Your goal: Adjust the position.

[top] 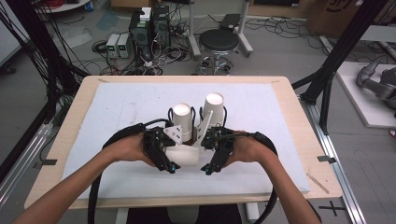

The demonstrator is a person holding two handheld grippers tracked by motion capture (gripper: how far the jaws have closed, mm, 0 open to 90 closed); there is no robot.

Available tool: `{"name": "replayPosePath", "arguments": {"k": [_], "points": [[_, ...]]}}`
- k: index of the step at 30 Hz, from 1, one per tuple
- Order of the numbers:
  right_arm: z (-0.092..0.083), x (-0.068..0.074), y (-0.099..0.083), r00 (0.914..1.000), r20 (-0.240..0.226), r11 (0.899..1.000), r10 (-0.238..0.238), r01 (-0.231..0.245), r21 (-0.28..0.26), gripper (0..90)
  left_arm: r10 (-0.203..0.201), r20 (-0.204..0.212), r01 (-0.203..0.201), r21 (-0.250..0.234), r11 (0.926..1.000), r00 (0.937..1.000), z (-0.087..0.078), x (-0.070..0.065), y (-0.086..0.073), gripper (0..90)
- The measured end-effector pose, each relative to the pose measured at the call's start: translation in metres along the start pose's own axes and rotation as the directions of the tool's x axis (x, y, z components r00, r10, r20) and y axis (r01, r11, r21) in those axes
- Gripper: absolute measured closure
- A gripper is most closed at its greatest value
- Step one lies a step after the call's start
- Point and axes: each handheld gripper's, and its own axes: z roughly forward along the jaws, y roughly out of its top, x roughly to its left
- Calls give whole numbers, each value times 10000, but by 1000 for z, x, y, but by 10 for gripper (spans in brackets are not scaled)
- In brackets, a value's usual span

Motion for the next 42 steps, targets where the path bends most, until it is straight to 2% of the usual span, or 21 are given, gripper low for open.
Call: {"name": "replayPosePath", "arguments": {"k": [3, 7, 8, 10, 11, 17, 23, 26, 29, 31, 33, 42], "points": [[2, 0, 4, 10000, -19, 9996, -59, 59, 279, 163, -46, 55, 46, 17, 10000, 10000, 3, -2, 2, 295], [3, 0, 7, 9999, -82, 9993, -131, 134, 344, 163, -30, 78, 30, 79, 10000, 10000, 5, -2, 3, 295], [4, 0, 8, 9998, -103, 9992, -151, 154, 363, 163, 81, 54, -81, 138, 9999, 10000, 5, -1, 3, 296], [4, 1, 9, 9997, -151, 9992, -195, 200, 343, 163, -25, 93, 25, 59, 10000, 10000, 6, -2, 3, 295], [5, 1, 10, 9996, -187, 9991, -226, 232, 342, 164, 99, 73, -100, 97, 9999, 9999, 6, -1, 4, 296], [4, 2, 13, 9995, -186, 9994, -245, 249, 220, 164, 41, 119, -40, -29, 10000, 9999, 7, -2, 5, 296], [3, 2, 15, 9995, -240, 9997, -217, 215, -61, 166, 165, 108, -165, -9, 9999, 9998, 5, -1, 5, 296], [3, 2, 16, 9989, -371, 9996, -284, 283, -44, 243, 76, 142, -75, -90, 9999, 9999, 5, -2, 5, 295], [4, 2, 16, 9987, -453, 9997, -239, 236, -69, 249, 94, 130, -93, -126, 9999, 9999, 5, -1, 5, 296], [6, 2, 17, 9989, -397, 9997, -245, 244, -19, 283, 69, 189, -66, -174, 9998, 9998, 4, -2, 5, 296], [7, 3, 18, 9986, -428, 9995, -312, 311, -34, 358, 104, 230, -100, -178, 9998, 9997, 4, -2, 5, 296], [9, 4, 19, 9984, -431, 9993, -376, 379, 73, 369, 144, 329, -137, -223, 9997, 9994, 7, -1, 1, 295]]}}
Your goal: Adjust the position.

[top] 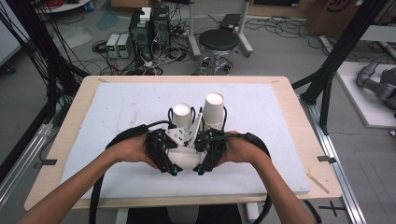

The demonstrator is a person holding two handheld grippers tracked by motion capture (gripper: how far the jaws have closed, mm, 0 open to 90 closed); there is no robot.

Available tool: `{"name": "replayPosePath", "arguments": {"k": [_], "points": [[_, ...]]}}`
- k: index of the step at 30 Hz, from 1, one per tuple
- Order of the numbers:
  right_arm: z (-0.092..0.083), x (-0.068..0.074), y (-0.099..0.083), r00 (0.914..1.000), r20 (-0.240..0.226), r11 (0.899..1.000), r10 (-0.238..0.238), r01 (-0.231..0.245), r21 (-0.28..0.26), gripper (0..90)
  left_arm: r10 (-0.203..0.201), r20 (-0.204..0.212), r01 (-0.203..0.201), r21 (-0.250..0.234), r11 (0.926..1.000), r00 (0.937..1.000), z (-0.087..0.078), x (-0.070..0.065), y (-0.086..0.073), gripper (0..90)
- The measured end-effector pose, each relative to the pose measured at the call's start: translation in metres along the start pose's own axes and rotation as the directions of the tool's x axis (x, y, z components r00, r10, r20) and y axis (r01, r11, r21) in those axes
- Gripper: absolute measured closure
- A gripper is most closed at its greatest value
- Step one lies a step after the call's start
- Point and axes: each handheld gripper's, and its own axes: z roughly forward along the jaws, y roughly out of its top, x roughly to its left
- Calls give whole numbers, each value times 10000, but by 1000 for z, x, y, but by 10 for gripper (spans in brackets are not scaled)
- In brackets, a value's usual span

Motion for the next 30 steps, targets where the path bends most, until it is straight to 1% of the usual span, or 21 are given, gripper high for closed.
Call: {"name": "replayPosePath", "arguments": {"k": [1, 2, 3, 5, 6, 8, 9, 13, 16, 19, 22, 25, 29, 30], "points": [[0, 0, 0, 10000, 12, 10000, -20, 20, -1, 369, -18, 18, 18, 0, 10000, 10000, 0, 0, 0, 295], [0, 0, 0, 10000, -32, 10000, -29, 29, -19, 369, -126, 45, 127, -51, 9999, 9999, 1, -1, -1, 295], [0, 0, 0, 10000, -15, 10000, 54, -54, 79, 369, -142, 59, 143, -55, 9999, 9999, 1, -1, -1, 295], [1, 0, 0, 9999, -113, 9999, 51, -50, 106, 368, -47, 92, 47, 2, 10000, 9999, 1, 0, -1, 295], [1, 0, 0, 9999, -118, 10000, -36, 37, 66, 367, -97, 77, 98, -39, 9999, 9999, 2, 0, -1, 295], [2, 0, 0, 9999, -104, 10000, -14, 15, 65, 368, -96, 102, 96, -43, 9999, 9999, 2, 0, -1, 295], [2, 0, 0, 9999, -108, 10000, -30, 31, 70, 369, -24, 86, 24, 0, 10000, 10000, 1, 0, -1, 295], [1, 0, 0, 10000, -33, 10000, 7, -7, 49, 371, -38, 73, 38, -64, 10000, 10000, 1, 1, -1, 287], [1, 0, 0, 10000, -16, 10000, -20, 20, 29, 371, -117, 106, 119, -183, 9998, 9999, 1, 1, -1, 271], [1, 0, 0, 10000, 50, 10000, 26, -25, -12, 371, -212, 233, 223, -473, 9986, 9995, -1, 2, -2, 252], [0, 0, -1, 10000, 13, 9999, -54, 54, -115, 370, -398, 279, 416, -675, 9969, 9988, -2, 3, -1, 200], [0, 1, -1, 10000, 39, 10000, -85, 85, -16, 370, -469, 466, 507, -823, 9953, 9978, -2, 3, -1, 185], [0, 0, -1, 10000, 17, 10000, -50, 50, -64, 370, -391, 569, 448, -1017, 9938, 9976, -3, 2, -1, 183], [0, 0, -1, 10000, 19, 10000, -65, 65, -61, 370, -454, 568, 511, -1030, 9934, 9974, -4, 2, 0, 182]]}}
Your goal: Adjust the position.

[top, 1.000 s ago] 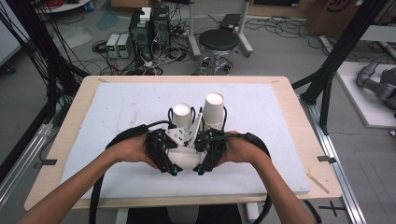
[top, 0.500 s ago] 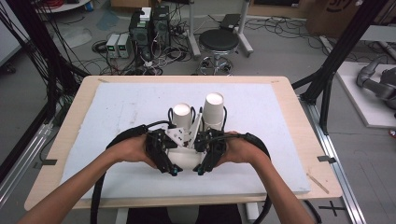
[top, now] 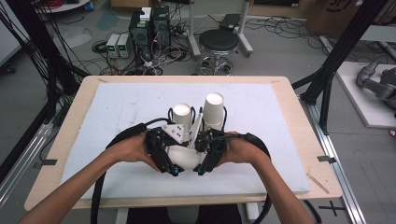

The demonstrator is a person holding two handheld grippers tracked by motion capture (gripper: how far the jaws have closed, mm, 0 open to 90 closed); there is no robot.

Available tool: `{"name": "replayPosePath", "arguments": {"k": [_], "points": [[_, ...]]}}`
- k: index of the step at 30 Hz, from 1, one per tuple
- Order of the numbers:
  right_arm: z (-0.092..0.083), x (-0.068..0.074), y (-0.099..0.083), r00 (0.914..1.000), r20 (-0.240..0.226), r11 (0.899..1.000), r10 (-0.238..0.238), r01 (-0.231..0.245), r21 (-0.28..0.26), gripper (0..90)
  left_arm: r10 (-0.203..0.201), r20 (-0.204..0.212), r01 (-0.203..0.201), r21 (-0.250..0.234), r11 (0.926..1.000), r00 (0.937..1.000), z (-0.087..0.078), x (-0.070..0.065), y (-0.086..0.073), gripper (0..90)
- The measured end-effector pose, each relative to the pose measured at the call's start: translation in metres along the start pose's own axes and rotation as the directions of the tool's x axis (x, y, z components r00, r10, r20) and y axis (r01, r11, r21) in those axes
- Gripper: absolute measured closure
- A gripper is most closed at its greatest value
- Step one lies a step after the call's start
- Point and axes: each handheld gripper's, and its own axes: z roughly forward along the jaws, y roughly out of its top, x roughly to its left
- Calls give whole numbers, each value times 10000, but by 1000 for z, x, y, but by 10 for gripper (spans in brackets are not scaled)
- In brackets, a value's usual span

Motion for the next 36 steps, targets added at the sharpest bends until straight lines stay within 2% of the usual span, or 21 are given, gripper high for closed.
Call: {"name": "replayPosePath", "arguments": {"k": [13, 20, 24, 29, 34, 36], "points": [[0, 1, -3, 10000, 36, 9999, 22, -21, -107, 370, -41, -23, 39, -959, 9954, 10000, -16, 2, 1, 176], [0, 1, -4, 10000, 56, 9998, -7, 8, -187, 370, -80, -115, 61, -1530, 9882, 9999, -26, 3, 1, 176], [0, 1, -5, 10000, 37, 9997, 19, -18, -231, 370, 91, -297, -139, -1686, 9856, 9995, -34, 2, 7, 176], [-1, 3, -5, 10000, 62, 9997, 22, -21, -258, 370, 83, -473, -185, -2182, 9757, 9988, -46, 1, 13, 176], [-3, 3, -6, 9999, 157, 9992, 40, -34, -397, 370, 83, -590, -216, -2285, 9733, 9982, -49, 2, 12, 176], [-3, 3, -8, 9999, 136, 9984, 21, -13, -558, 370, 37, -577, -177, -2440, 9696, 9983, -50, 3, 10, 176]]}}
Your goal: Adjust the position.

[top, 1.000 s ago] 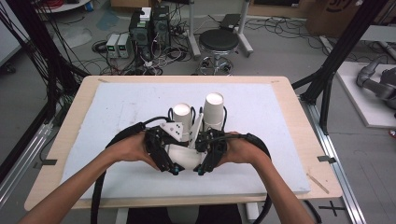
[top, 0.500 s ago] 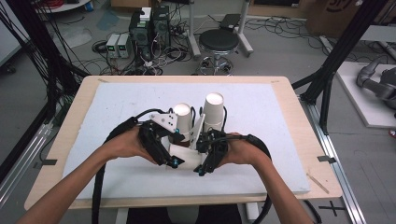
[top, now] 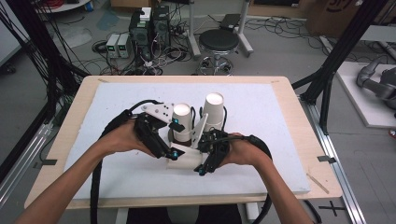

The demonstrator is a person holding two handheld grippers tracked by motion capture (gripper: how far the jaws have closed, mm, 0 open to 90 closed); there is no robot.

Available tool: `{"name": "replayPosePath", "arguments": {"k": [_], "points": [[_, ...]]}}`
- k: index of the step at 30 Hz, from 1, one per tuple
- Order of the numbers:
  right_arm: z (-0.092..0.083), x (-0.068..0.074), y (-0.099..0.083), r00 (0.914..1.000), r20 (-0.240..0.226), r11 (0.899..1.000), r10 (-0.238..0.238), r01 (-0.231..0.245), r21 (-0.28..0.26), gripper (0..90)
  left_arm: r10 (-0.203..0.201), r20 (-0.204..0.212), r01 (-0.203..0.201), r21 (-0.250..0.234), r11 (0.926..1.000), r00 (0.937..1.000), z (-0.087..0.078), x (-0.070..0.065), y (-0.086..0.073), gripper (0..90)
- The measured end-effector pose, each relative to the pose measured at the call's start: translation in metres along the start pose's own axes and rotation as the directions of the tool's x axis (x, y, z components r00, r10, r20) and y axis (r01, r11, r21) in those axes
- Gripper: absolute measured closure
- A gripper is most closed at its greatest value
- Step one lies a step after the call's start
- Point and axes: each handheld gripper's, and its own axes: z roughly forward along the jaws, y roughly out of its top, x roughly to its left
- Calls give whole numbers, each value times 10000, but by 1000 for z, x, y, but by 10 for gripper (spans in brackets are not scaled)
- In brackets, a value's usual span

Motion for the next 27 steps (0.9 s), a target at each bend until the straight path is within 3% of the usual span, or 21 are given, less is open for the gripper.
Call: {"name": "replayPosePath", "arguments": {"k": [6, 10, 15, 20, 22, 27], "points": [[0, 1, -10, 9997, 180, 9993, 148, -141, -349, 370, -133, 33, 136, -973, 9952, 9999, -7, 4, -10, 175], [-3, 1, -18, 9993, 159, 9962, 324, -310, -816, 370, -478, -116, 451, -1714, 9842, 9988, -16, 6, -21, 162], [-7, 2, -25, 9984, 314, 9916, 462, -420, -1221, 370, -836, -269, 756, -2224, 9720, 9961, -27, 8, -33, 150], [-9, 4, -30, 9977, 413, 9865, 530, -459, -1570, 370, -994, -231, 907, -2447, 9653, 9948, -28, 6, -43, 140], [-9, 4, -31, 9977, 385, 9829, 553, -476, -1777, 370, -1042, -254, 956, -2307, 9683, 9942, -28, 7, -48, 135], [-10, 6, -36, 9971, 354, 9750, 671, -580, -2143, 370, -1305, -123, 1227, -2623, 9572, 9914, -26, 6, -62, 122]]}}
